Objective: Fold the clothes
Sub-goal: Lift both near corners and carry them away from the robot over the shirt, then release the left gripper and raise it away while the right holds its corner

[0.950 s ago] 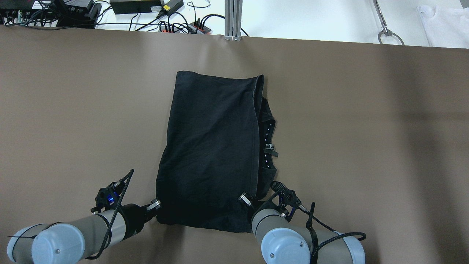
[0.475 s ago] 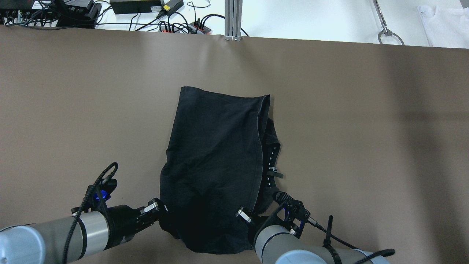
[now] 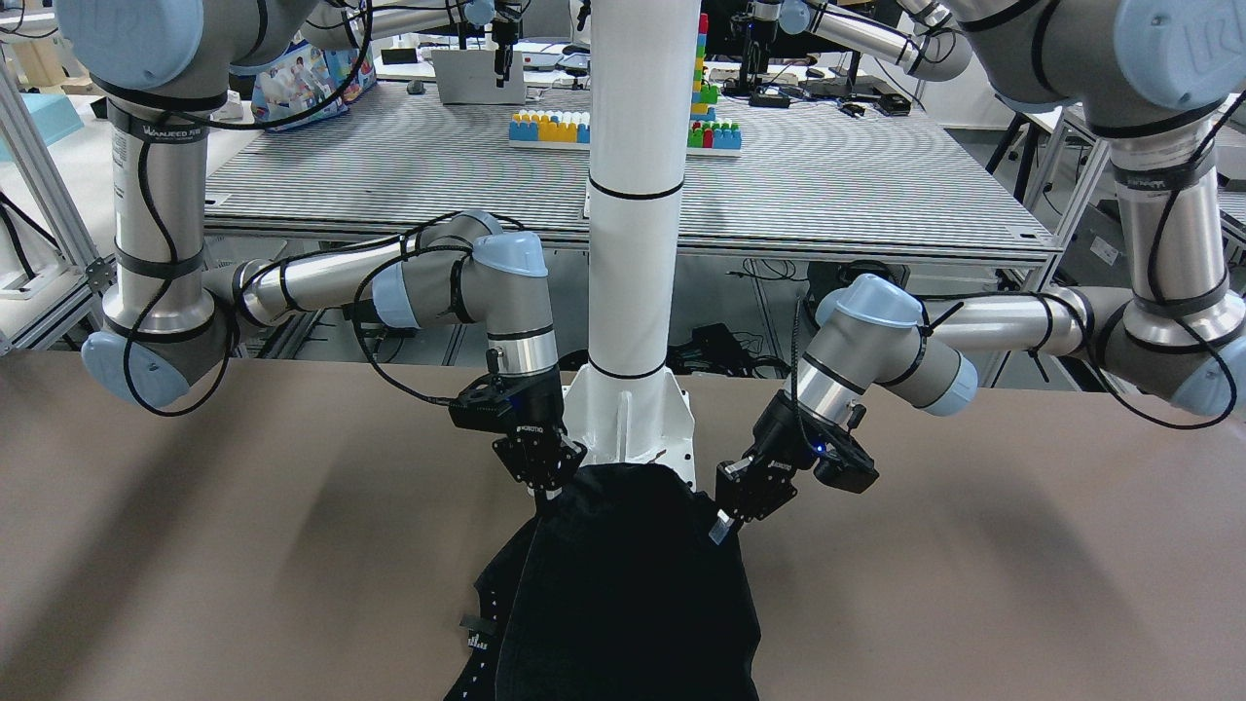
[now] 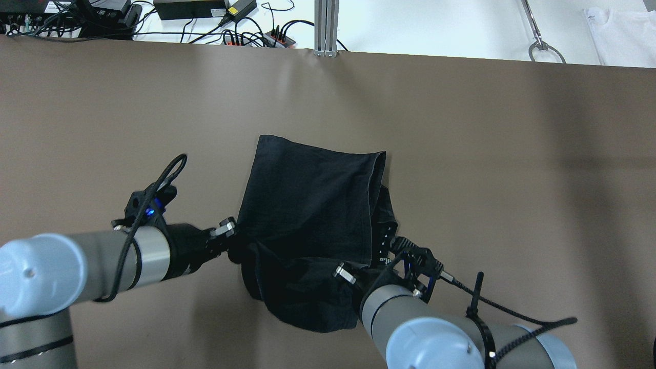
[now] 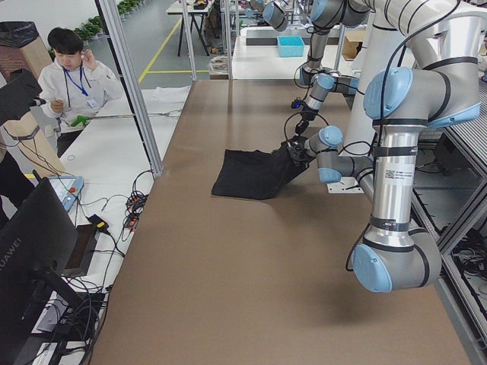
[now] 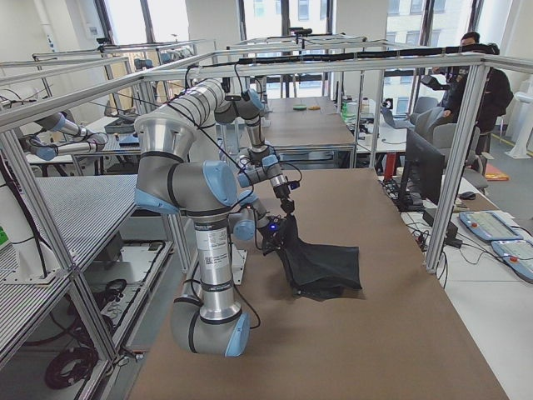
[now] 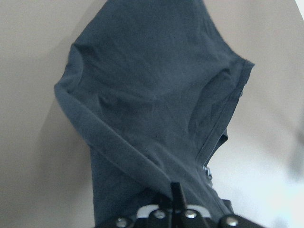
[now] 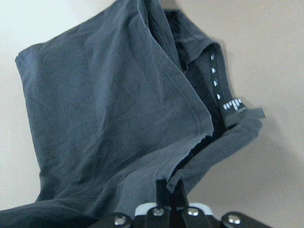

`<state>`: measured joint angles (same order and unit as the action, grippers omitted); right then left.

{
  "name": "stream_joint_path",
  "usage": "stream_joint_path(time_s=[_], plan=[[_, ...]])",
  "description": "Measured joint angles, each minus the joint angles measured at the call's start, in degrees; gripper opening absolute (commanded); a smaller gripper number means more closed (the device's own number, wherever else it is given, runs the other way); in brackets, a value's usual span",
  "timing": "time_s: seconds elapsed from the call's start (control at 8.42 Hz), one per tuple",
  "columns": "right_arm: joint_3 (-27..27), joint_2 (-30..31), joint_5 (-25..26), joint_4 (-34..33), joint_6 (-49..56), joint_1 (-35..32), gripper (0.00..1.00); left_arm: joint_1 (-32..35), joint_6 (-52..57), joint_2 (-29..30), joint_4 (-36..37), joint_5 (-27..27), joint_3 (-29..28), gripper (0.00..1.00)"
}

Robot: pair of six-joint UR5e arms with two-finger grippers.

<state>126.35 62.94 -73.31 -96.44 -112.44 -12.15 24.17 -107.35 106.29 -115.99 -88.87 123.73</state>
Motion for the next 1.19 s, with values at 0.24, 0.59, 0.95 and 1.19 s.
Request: stream_joint_path(time_s=[0.24,0.59,0.95,1.19], plan=[[-5.69,-4.10,-3.29,-0.33,3.46,-7.79,0.00,7.67,4.58,11.20,10.41,-3.23,-7.37,0.00],[-14.79,-8.64,-6.47,0.23,6.54,-15.95,0.00,15.44,11.61,18.78,13.24,-4.99,-19.46,0.00],[-28.77,-13.24,-6.87,7.57,7.45,-19.33,0.00,18.11,16.00,26.24,12.53,-5.29,-35.13,0.00],[-39.20,-15.82,-6.81,15.08,7.79,-20.25,0.90,18.15,17.25,28.99,9.28,-5.13,-43.08,0.76]])
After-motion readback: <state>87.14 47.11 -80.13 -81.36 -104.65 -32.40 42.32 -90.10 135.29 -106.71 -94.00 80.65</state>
